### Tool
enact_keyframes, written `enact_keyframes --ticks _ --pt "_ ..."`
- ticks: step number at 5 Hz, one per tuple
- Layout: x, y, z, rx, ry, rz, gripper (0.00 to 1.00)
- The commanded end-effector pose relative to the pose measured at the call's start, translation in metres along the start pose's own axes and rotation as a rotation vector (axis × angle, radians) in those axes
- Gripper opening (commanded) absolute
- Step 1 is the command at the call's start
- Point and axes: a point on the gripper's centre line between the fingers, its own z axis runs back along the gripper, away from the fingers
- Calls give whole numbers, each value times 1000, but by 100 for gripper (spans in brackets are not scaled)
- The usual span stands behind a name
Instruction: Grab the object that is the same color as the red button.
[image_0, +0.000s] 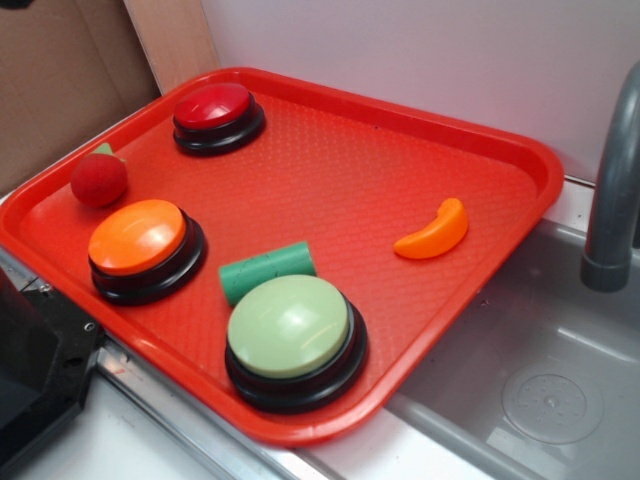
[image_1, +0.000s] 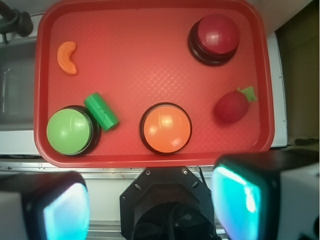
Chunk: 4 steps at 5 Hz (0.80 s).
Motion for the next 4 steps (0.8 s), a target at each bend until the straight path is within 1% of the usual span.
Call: enact_keyframes --ticks 1,2,3,4 --pt "0 0 0 0 0 0 100" --pt "13 18 -24 6 -67 248 100" --pt "16 43 -53 8 -97 493 100" --pt "15 76 -84 89 -212 689 100"
